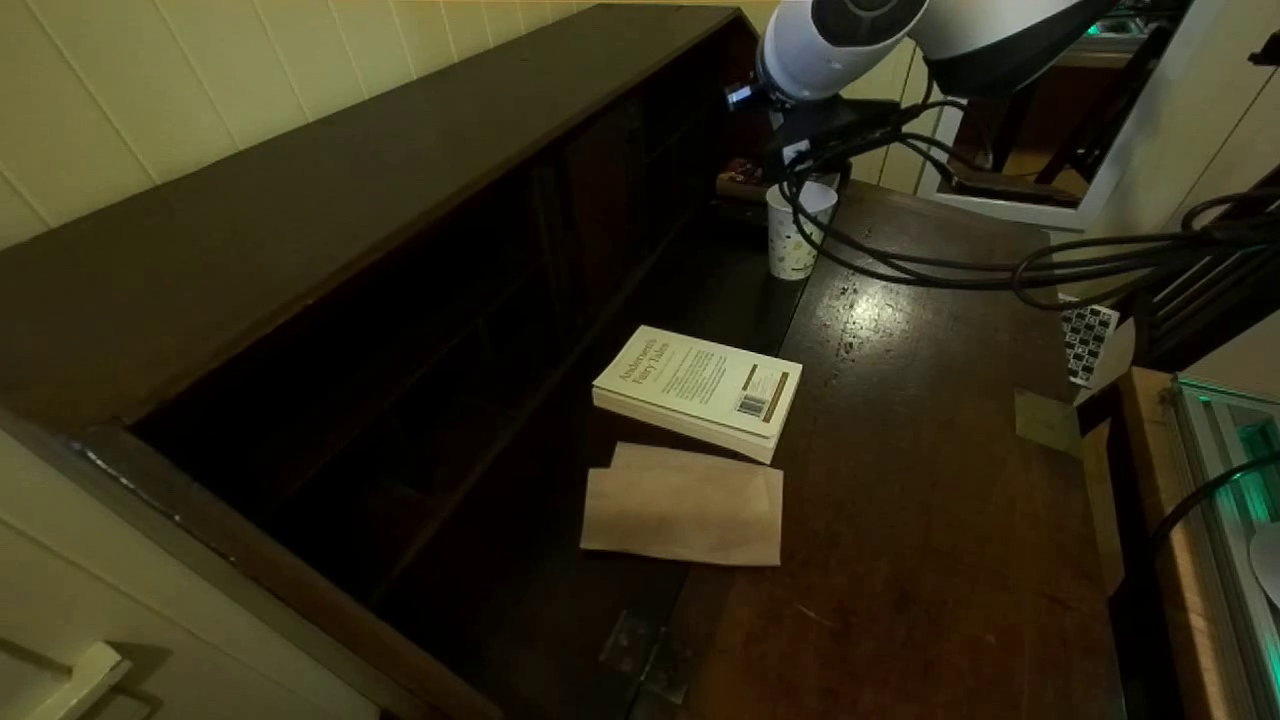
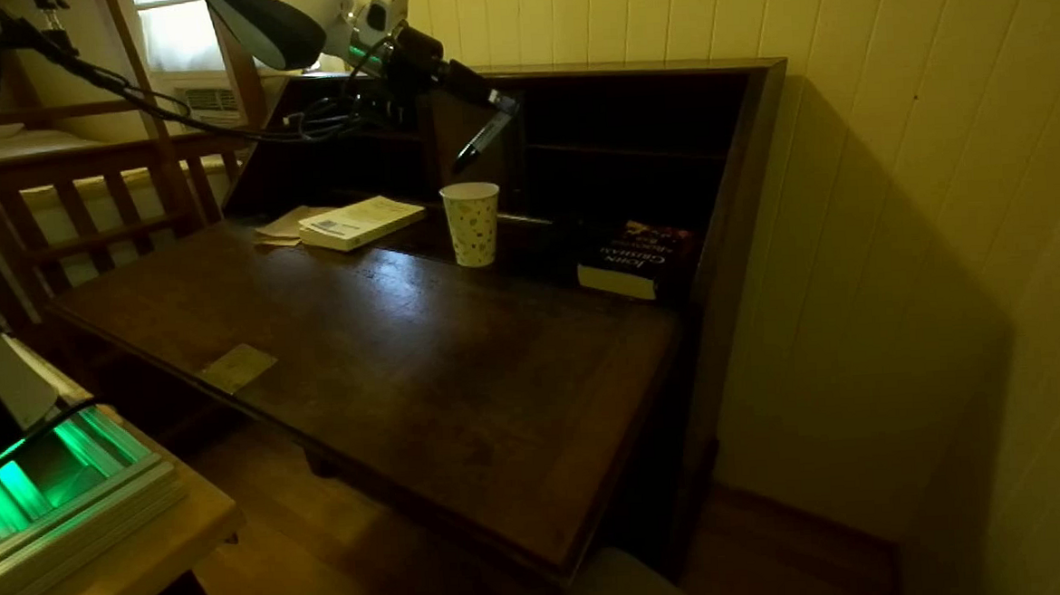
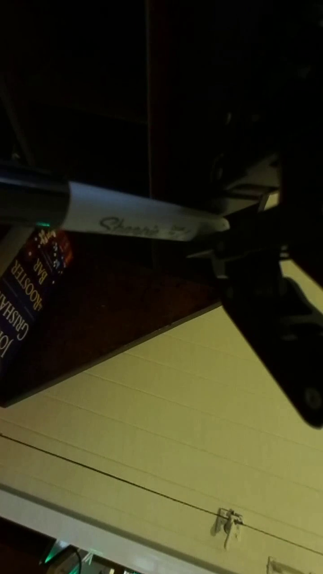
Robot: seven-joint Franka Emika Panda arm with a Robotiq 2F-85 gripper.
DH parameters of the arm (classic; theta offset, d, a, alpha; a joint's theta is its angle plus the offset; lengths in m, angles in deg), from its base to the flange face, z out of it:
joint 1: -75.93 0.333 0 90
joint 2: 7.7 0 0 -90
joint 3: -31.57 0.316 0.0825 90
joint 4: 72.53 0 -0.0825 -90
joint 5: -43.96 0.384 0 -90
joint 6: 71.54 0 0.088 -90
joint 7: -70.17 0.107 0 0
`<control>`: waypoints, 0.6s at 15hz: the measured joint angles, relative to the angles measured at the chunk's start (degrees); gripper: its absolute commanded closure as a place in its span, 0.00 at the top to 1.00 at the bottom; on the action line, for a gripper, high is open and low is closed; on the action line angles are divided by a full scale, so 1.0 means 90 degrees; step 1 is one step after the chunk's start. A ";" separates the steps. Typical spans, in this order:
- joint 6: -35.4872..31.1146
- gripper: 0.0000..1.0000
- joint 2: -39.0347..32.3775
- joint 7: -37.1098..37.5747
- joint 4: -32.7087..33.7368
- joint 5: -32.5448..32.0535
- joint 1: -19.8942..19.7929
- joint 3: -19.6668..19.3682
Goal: Pick up the marker and place it in the paper cup with the cap side down
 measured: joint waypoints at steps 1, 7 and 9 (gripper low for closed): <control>0.0027 0.04 -0.0002 0.0049 -0.0046 -0.0102 -0.0033 0.0043; 0.0366 0.04 0.0011 0.0502 -0.0341 -0.0831 -0.0181 0.0167; 0.0486 0.04 0.0011 0.0745 -0.0403 -0.1073 -0.0198 0.0221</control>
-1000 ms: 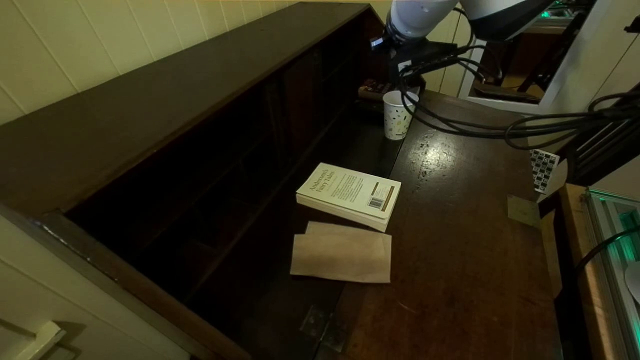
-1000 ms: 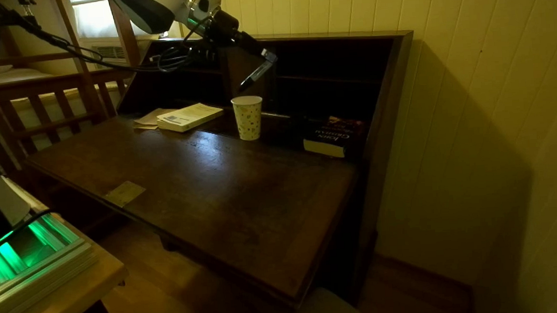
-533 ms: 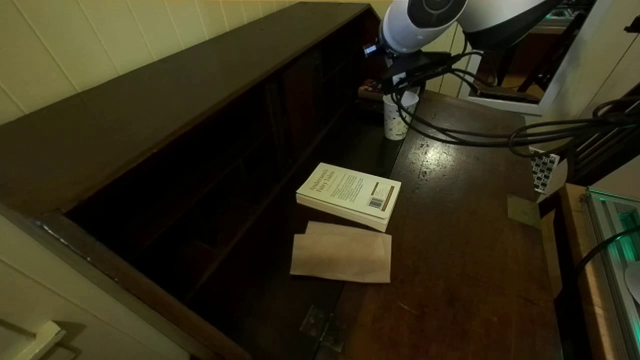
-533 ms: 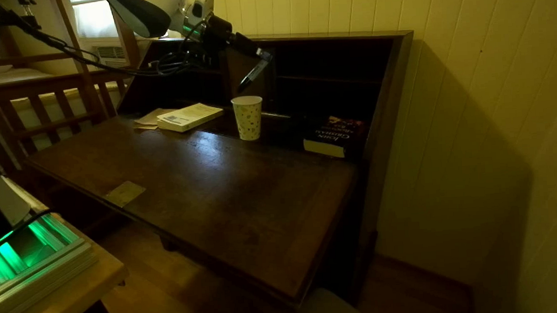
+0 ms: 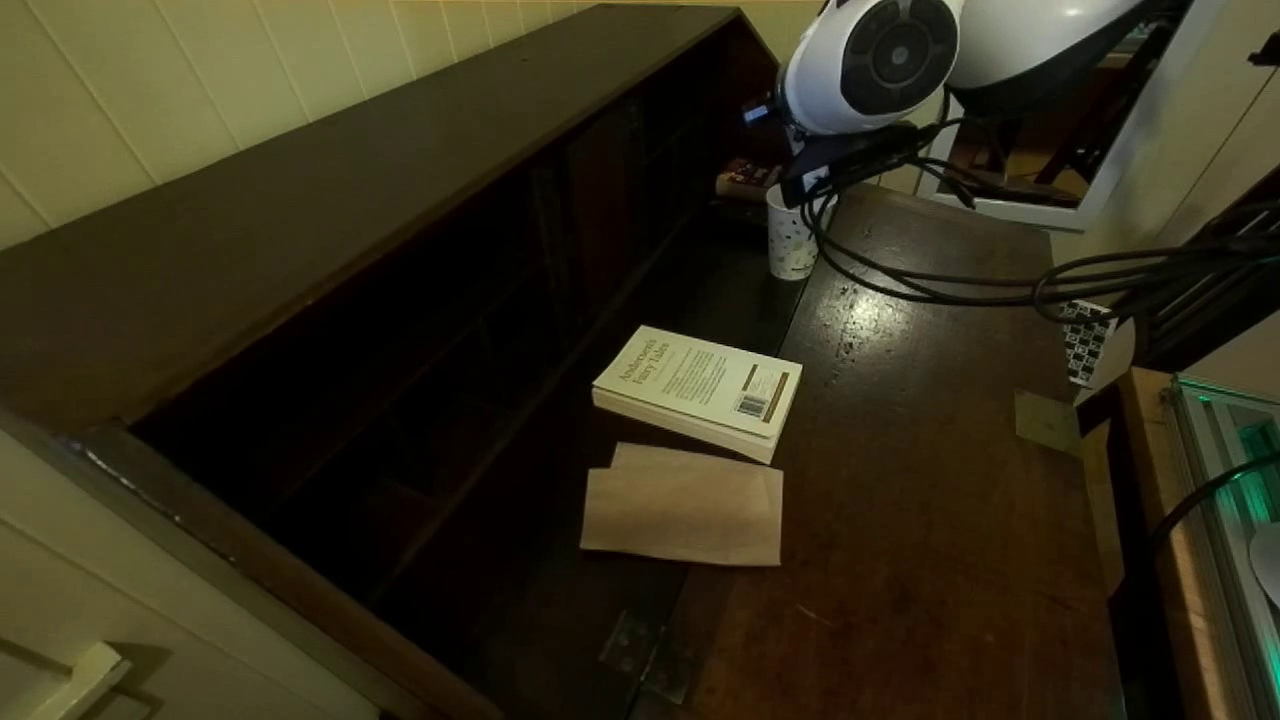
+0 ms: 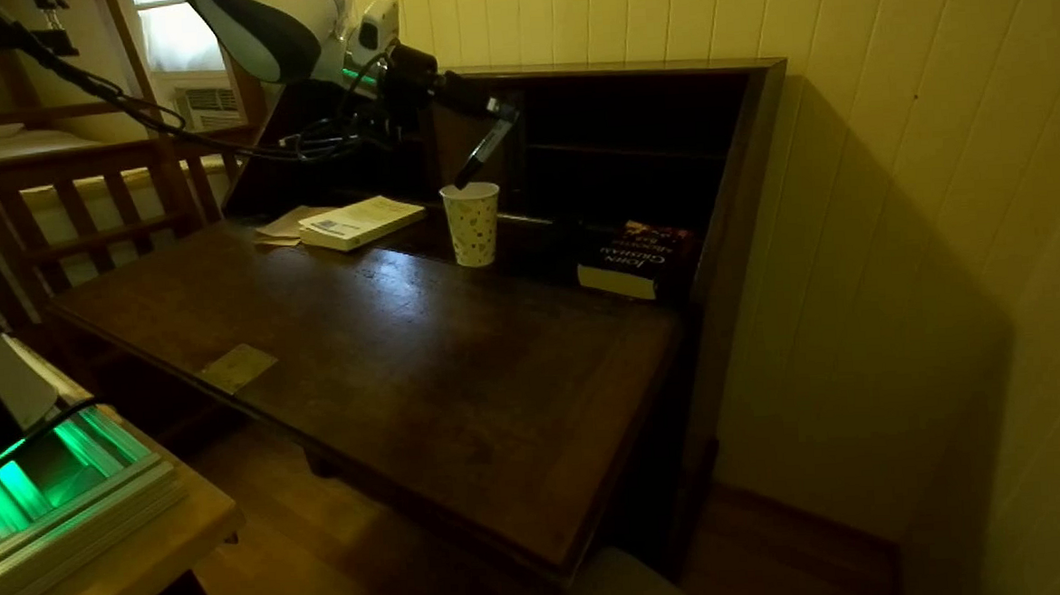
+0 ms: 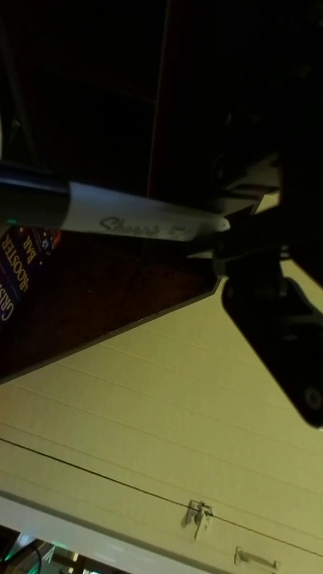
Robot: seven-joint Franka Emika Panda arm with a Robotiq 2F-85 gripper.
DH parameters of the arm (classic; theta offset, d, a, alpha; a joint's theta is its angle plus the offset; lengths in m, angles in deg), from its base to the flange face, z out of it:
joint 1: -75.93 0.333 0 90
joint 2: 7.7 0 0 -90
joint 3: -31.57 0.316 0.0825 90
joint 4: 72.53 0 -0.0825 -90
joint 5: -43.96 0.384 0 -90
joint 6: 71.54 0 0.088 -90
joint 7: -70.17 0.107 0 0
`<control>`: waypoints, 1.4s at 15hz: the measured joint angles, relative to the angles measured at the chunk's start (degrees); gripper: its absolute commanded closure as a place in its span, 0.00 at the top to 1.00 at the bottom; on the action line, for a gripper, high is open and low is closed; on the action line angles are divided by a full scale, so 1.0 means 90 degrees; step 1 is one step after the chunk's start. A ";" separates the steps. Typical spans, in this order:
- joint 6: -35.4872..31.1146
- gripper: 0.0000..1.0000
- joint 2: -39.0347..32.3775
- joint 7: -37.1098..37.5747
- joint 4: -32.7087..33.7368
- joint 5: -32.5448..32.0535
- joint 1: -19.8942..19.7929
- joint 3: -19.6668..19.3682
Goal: Pick up the marker and place it in the paper cup with the cap side down
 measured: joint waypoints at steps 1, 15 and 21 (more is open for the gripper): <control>0.0053 0.04 0.0000 0.0110 -0.0030 -0.0081 -0.0005 0.0031; 0.0951 0.04 -0.0137 0.1122 -0.0481 -0.0904 -0.0008 0.0335; 0.1242 0.04 -0.0338 0.1416 -0.0480 -0.0926 -0.0007 0.0467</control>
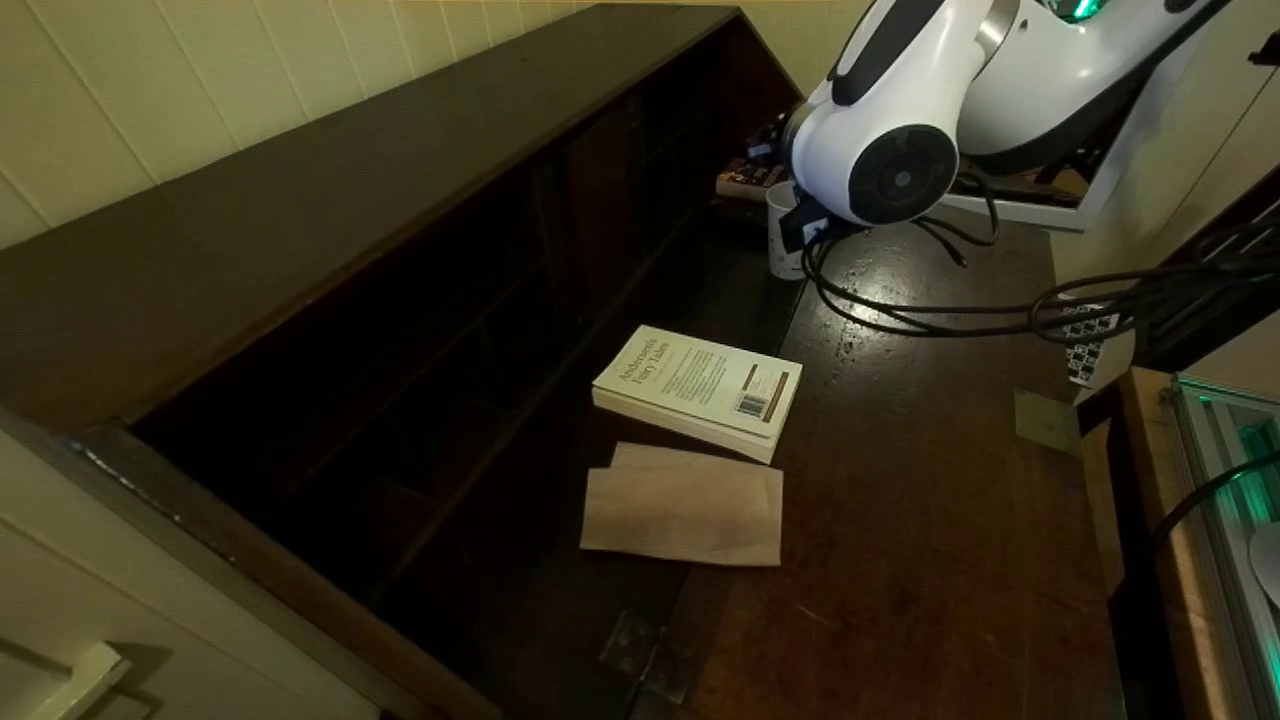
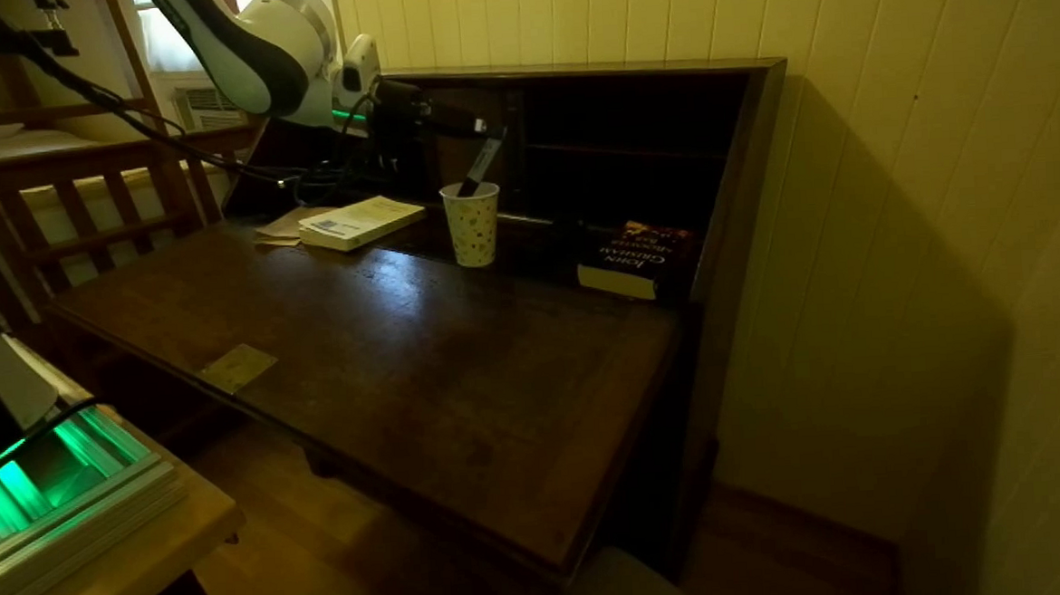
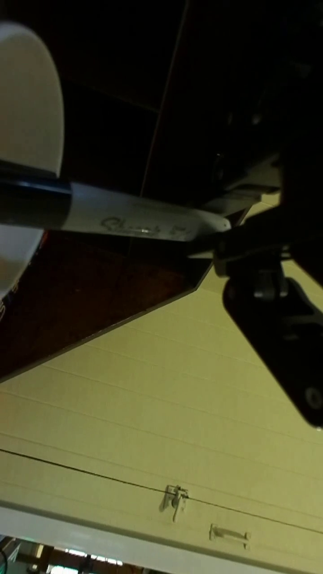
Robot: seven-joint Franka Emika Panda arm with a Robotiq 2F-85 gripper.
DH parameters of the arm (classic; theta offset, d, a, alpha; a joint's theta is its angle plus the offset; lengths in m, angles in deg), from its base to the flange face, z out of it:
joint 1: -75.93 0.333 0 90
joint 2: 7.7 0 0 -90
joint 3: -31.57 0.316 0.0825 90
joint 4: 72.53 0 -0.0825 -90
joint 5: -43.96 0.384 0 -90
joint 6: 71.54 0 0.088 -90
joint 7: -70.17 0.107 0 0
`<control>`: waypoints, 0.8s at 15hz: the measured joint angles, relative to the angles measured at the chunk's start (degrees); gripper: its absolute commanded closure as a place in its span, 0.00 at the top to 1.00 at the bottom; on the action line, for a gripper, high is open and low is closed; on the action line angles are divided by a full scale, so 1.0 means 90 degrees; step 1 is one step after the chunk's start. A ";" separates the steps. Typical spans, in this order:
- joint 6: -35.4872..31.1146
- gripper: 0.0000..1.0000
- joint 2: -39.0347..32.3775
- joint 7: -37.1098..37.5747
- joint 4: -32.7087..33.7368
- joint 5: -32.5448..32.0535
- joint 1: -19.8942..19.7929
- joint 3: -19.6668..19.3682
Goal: Pick up the marker and place it in the paper cup with the cap side down
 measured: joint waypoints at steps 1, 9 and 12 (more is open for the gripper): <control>0.0050 0.04 -0.0032 0.0051 0.0000 0.0000 0.0000 0.0027; 0.0485 0.04 -0.0293 0.0363 0.0006 0.0000 0.0002 0.0195; 0.0571 0.04 -0.0358 0.0459 0.0006 0.0000 0.0002 0.0218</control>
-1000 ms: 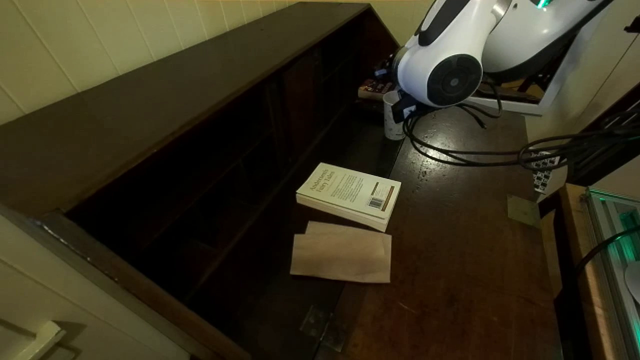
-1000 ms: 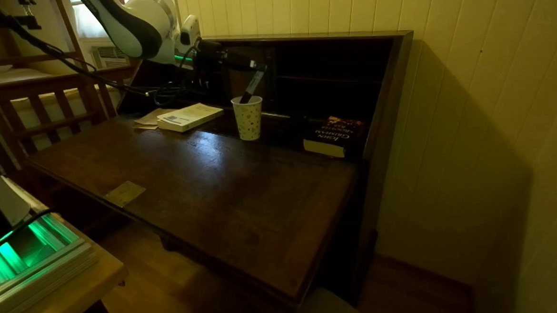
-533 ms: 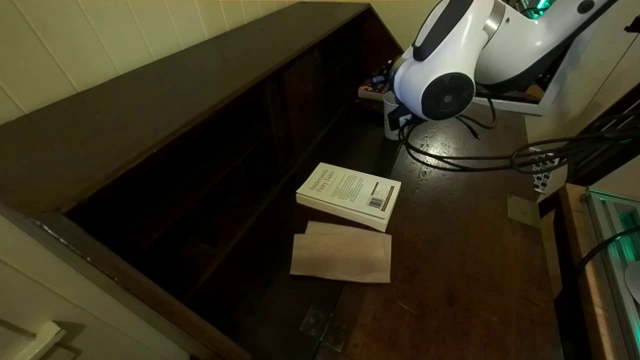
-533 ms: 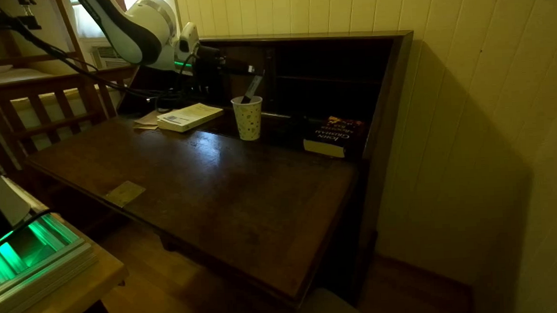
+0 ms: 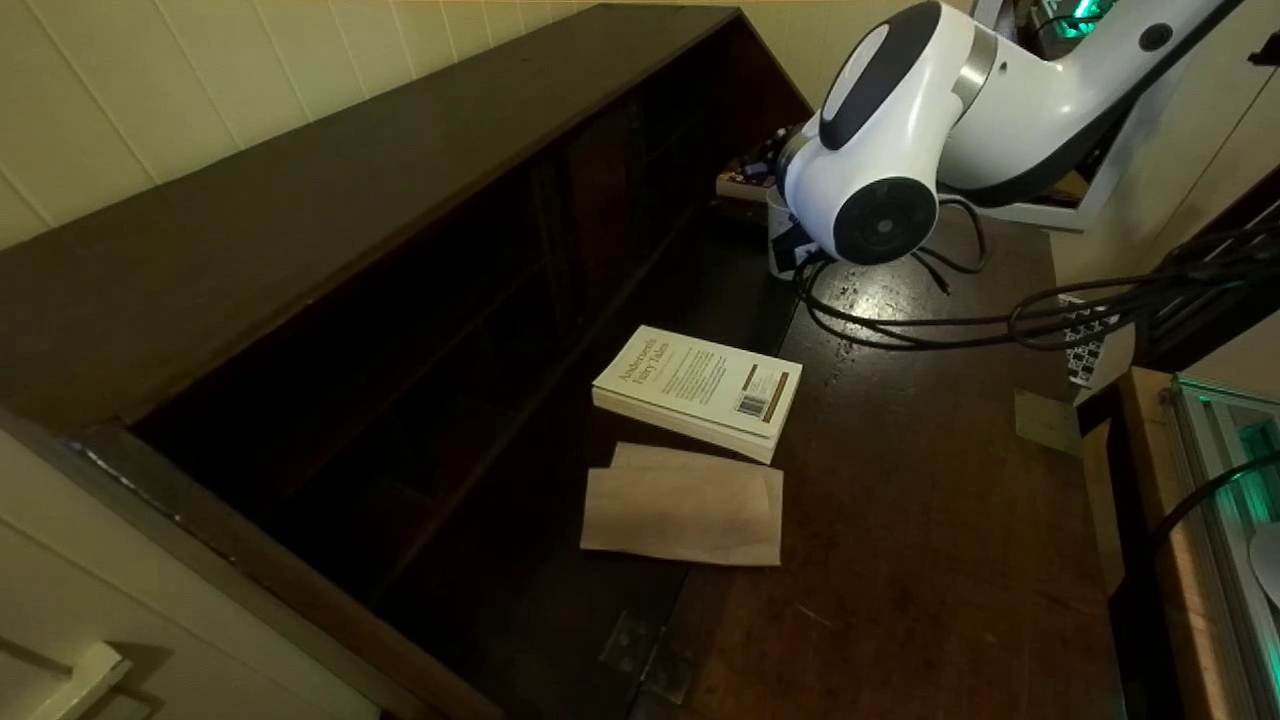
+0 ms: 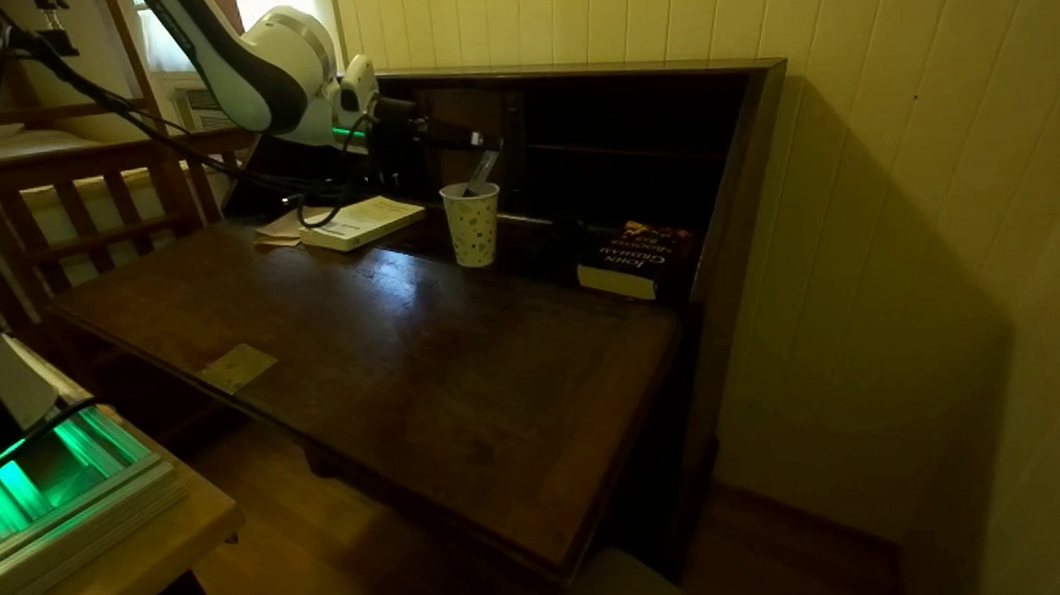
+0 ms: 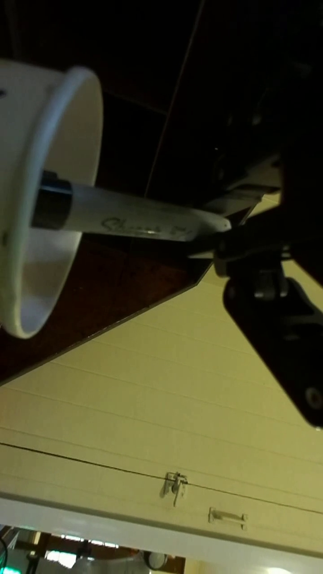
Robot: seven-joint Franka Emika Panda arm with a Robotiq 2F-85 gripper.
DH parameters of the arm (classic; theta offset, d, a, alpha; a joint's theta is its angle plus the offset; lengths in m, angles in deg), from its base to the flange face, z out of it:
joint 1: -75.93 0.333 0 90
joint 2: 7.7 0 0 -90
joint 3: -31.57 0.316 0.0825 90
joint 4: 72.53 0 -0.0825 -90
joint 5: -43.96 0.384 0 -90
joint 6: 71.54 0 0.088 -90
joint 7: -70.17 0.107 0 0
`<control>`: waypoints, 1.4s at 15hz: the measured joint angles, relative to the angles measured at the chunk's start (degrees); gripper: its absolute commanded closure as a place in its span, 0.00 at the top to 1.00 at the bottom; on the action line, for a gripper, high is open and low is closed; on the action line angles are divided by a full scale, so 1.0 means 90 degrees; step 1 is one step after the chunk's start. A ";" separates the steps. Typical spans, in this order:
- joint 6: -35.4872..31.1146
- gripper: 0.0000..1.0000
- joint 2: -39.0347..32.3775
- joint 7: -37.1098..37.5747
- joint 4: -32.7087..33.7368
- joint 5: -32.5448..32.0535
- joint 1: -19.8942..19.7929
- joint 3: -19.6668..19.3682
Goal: Pick up the marker and place it in the paper cup with the cap side down
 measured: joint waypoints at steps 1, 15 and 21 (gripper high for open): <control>0.0000 0.04 -0.0021 0.0025 0.0000 0.0000 0.0000 0.0005; 0.0219 0.04 -0.0269 0.0214 0.0025 0.0000 0.0000 0.0048; 0.0413 0.04 -0.0427 0.0283 0.0155 0.0000 0.0000 0.0084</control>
